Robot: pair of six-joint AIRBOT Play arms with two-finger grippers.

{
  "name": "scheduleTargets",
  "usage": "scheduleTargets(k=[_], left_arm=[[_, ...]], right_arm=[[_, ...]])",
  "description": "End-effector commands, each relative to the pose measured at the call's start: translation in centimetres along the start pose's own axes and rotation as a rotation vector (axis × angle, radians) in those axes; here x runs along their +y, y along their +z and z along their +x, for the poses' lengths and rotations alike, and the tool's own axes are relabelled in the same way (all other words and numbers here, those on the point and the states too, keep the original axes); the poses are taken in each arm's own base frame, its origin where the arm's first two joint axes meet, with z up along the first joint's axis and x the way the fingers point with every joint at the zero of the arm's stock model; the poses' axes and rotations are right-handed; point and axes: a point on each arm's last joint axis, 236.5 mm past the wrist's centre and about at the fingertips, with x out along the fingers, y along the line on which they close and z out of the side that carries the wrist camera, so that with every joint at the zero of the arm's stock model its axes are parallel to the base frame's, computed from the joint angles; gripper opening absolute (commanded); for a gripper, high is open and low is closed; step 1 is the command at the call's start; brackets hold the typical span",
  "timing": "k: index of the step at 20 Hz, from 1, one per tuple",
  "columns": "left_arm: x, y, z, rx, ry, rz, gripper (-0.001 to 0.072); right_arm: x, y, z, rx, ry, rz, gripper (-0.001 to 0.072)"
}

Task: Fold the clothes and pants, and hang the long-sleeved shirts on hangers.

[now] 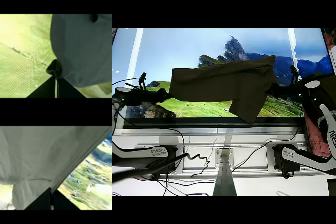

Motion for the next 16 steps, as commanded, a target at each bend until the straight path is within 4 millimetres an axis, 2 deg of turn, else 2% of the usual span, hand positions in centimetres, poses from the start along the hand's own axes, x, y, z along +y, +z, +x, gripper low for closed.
scheduleTargets(k=[1, 3, 5, 7, 10, 11, 13, 16], left_arm=[[-0.9, 2.2, -0.5, -0.074, -0.018, -0.011, 0.0012], [-2.5, 5.0, -2.4, -0.161, -0.043, 0.004, 0.0012], [-4.8, 7.6, -5.3, -0.251, -0.061, 0.056, 0.0011], [-7.8, 9.0, -8.6, -0.328, -0.082, 0.151, 0.0011], [-13.1, 10.0, -14.5, -0.495, -0.117, 0.266, 0.0011], [-15.4, 10.1, -16.9, -0.567, -0.137, 0.316, 0.0011], [-19.9, 9.9, -22.1, -0.724, -0.185, 0.381, 0.0011], [-26.9, 8.1, -31.8, -1.040, -0.263, 0.450, 0.0011]], right_arm=[[1.1, 0.4, -1.2, -0.032, 0.008, -0.033, 0.0015], [2.3, 1.4, -2.8, -0.100, 0.005, -0.073, 0.0015], [3.8, 2.3, -4.8, -0.173, 0.006, -0.122, 0.0015], [5.5, 2.7, -7.0, -0.240, 0.013, -0.173, 0.0015], [8.9, 3.2, -11.2, -0.363, 0.028, -0.269, 0.0015], [10.3, 3.6, -13.0, -0.414, 0.034, -0.309, 0.0015], [14.2, 4.4, -17.8, -0.545, 0.048, -0.410, 0.0015], [21.4, 4.3, -27.0, -0.775, 0.069, -0.589, 0.0015]])
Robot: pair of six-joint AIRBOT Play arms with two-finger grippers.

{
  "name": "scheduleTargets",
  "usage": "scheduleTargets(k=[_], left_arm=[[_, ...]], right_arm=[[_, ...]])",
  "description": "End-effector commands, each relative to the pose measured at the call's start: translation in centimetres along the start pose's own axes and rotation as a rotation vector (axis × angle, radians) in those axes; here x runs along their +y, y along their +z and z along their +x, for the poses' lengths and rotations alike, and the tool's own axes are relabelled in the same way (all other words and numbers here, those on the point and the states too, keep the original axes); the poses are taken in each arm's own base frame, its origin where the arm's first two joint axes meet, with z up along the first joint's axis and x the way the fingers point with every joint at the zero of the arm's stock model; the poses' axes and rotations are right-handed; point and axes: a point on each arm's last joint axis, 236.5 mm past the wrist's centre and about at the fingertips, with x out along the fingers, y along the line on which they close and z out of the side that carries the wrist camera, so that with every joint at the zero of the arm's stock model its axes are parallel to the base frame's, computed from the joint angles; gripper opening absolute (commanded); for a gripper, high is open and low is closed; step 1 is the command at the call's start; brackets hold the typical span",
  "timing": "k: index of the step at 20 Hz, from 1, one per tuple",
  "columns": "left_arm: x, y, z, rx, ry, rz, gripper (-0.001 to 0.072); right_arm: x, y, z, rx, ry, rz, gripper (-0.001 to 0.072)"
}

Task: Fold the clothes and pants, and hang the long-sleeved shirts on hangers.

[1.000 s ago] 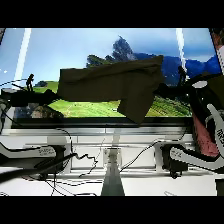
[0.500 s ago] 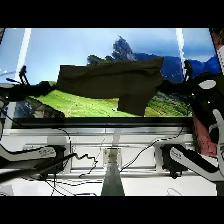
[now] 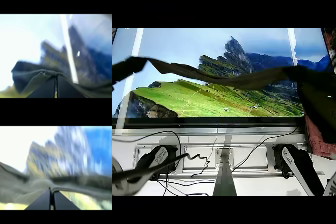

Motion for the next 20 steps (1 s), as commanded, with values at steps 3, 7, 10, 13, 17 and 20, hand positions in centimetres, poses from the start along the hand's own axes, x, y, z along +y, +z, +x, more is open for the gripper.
scheduleTargets(k=[3, 7, 10, 13, 17, 20], left_arm=[[-11.9, 11.9, -14.0, -0.612, 0.035, 0.198, 0.0011], [-16.4, 15.4, -27.7, -1.077, 0.203, 0.282, 0.0011], [-18.9, 14.7, -32.4, -1.204, 0.254, 0.356, 0.0011], [-19.1, 14.5, -32.6, -1.207, 0.259, 0.369, 0.0010], [-15.7, 15.3, -27.1, -1.048, 0.250, 0.326, 0.0010], [-11.1, 13.3, -16.7, -0.705, 0.163, 0.264, 0.0010]], right_arm=[[10.9, 11.0, -12.9, -0.393, 0.033, -0.299, 0.0015], [16.2, 13.6, -19.3, -0.550, 0.051, -0.416, 0.0015], [18.3, 14.1, -21.3, -0.591, 0.099, -0.389, 0.0014], [19.5, 14.4, -21.7, -0.614, 0.161, -0.362, 0.0015], [18.0, 16.5, -20.6, -0.646, 0.155, -0.308, 0.0014], [14.4, 16.6, -14.9, -0.502, 0.151, -0.228, 0.0014]])
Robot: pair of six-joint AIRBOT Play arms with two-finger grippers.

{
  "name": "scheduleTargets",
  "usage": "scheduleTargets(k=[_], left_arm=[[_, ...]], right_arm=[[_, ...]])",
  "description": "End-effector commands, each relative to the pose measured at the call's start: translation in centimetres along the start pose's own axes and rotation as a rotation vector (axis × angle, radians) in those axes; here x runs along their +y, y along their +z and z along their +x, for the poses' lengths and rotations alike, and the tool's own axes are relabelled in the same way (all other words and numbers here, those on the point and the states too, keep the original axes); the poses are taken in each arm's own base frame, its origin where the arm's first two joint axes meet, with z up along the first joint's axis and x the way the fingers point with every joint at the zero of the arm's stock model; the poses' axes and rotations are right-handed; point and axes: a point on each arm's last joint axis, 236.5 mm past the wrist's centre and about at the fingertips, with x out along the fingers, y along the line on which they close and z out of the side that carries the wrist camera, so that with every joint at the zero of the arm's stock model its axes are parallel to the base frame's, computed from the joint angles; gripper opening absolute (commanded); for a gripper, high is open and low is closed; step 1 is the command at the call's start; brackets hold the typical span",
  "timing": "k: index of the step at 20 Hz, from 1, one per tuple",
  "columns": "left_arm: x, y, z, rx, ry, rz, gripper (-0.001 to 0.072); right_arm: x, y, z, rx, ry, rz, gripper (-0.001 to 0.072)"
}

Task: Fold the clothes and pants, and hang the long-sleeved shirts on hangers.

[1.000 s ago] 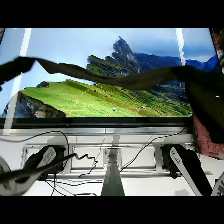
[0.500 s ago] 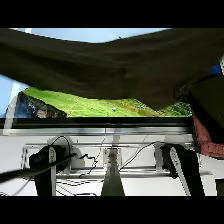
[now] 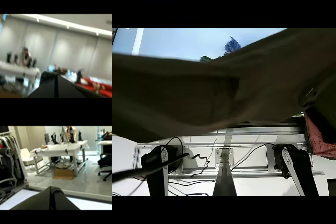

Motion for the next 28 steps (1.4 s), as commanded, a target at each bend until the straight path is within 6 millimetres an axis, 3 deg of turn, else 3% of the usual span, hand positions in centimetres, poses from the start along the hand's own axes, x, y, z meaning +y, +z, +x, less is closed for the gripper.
scheduleTargets(k=[1, 4, 5, 7, 8, 10, 12, 15, 17, 19, 22, 24, 28], left_arm=[[0.6, -11.1, 3.5, 0.338, -0.106, -0.085, 0.0010], [4.5, -22.6, 5.6, 0.619, -0.090, -0.211, 0.0010], [5.6, -27.6, 5.3, 0.743, -0.090, -0.255, 0.0010], [7.3, -37.2, 3.0, 0.996, -0.094, -0.315, 0.0010], [8.0, -40.9, 1.7, 1.086, -0.086, -0.353, 0.0010], [9.0, -45.7, 0.2, 1.181, -0.054, -0.412, 0.0010], [9.9, -48.5, -0.4, 1.217, -0.013, -0.427, 0.0010], [10.1, -50.4, -0.5, 1.226, 0.019, -0.404, 0.0010], [10.4, -50.9, 0.1, 1.203, 0.039, -0.353, 0.0010], [9.3, -51.2, 0.3, 1.206, 0.021, -0.343, 0.0010], [6.0, -51.8, 0.0, 1.235, -0.047, -0.351, 0.0009], [4.4, -52.4, -1.1, 1.283, -0.092, -0.323, 0.0009], [5.2, -53.7, -4.9, 1.453, -0.037, -0.264, 0.0010]], right_arm=[[-4.3, -4.9, 4.5, 0.162, -0.002, 0.122, 0.0014], [-9.2, -14.6, 9.8, 0.430, 0.006, 0.287, 0.0014], [-10.6, -18.2, 11.3, 0.520, 0.001, 0.318, 0.0015], [-13.6, -25.7, 13.6, 0.679, -0.033, 0.356, 0.0015], [-15.0, -28.7, 14.5, 0.730, -0.057, 0.370, 0.0015], [-18.2, -33.0, 15.9, 0.767, -0.117, 0.407, 0.0015], [-21.1, -35.6, 17.1, 0.750, -0.183, 0.426, 0.0015], [-23.7, -38.1, 18.0, 0.740, -0.246, 0.421, 0.0015], [-25.5, -40.9, 16.8, 0.822, -0.288, 0.349, 0.0015], [-27.3, -42.9, 14.8, 0.911, -0.357, 0.323, 0.0014], [-29.6, -42.9, 13.0, 0.933, -0.438, 0.353, 0.0015], [-30.2, -43.5, 11.3, 0.979, -0.454, 0.384, 0.0014], [-30.0, -45.4, 8.6, 1.101, -0.454, 0.391, 0.0015]])
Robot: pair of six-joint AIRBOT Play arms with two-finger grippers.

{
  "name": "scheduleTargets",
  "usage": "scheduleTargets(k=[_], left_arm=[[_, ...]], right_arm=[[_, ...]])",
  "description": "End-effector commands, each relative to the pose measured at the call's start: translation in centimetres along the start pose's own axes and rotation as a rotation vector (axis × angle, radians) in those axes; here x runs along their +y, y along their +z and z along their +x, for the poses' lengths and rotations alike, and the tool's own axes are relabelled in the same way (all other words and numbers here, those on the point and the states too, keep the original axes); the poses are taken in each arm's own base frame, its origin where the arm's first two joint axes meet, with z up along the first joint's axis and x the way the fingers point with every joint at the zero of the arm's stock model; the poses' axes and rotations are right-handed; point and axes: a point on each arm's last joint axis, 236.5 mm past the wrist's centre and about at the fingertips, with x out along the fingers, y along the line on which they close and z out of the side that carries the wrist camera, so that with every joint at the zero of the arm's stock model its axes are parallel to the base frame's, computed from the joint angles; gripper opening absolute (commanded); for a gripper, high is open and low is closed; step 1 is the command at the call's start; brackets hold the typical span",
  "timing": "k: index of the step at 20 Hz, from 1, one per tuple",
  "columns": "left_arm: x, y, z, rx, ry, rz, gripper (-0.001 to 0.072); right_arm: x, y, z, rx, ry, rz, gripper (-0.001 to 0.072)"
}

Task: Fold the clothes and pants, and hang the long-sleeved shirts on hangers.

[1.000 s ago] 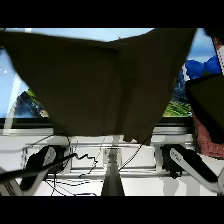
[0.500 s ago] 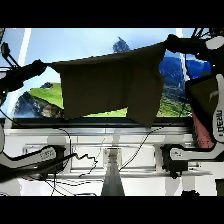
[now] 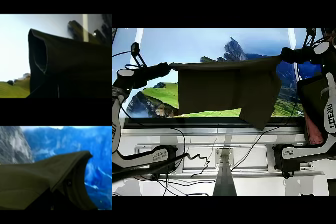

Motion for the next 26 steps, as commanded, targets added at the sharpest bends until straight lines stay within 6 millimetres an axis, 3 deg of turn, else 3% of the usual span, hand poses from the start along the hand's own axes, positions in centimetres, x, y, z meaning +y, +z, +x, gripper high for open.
scheduleTargets(k=[1, 5, 8, 15, 17, 18, 19, 20, 23, 26], left_arm=[[0.7, -3.3, 0.2, 0.136, 0.054, 0.026, 0.0010], [-0.2, -5.6, 1.3, 0.214, 0.024, 0.034, 0.0010], [0.2, -7.2, 2.5, 0.261, 0.023, 0.024, 0.0010], [0.5, -7.6, 2.8, 0.271, 0.025, 0.016, 0.0012], [0.3, -7.8, 2.6, 0.283, 0.017, 0.016, 0.0027], [0.1, -8.0, 2.5, 0.293, 0.013, 0.019, 0.0119], [-0.1, -8.1, 2.3, 0.302, 0.004, 0.020, 0.0289], [-0.4, -8.3, 2.1, 0.313, -0.004, 0.022, 0.0435], [-1.1, -8.4, 0.7, 0.336, -0.032, 0.035, 0.0467], [-0.9, -7.7, -2.1, 0.338, -0.011, 0.098, 0.0467]], right_arm=[[-1.7, -2.6, 0.3, 0.097, -0.038, -0.001, 0.0015], [-2.1, -5.1, 0.8, 0.171, -0.042, 0.007, 0.0015], [-2.8, -6.7, 1.4, 0.208, -0.060, 0.007, 0.0015], [-2.9, -6.2, 1.5, 0.183, -0.062, 0.010, 0.0016], [-2.8, -6.3, 1.3, 0.190, -0.061, 0.009, 0.0075], [-2.7, -6.2, 1.1, 0.187, -0.061, 0.007, 0.0198], [-2.6, -6.1, 0.9, 0.183, -0.060, 0.006, 0.0297], [-2.5, -6.1, 0.7, 0.182, -0.060, 0.003, 0.0337], [-2.5, -6.2, -0.8, 0.191, -0.076, -0.024, 0.0337], [-4.1, -6.9, -3.7, 0.234, -0.178, -0.110, 0.0333]])
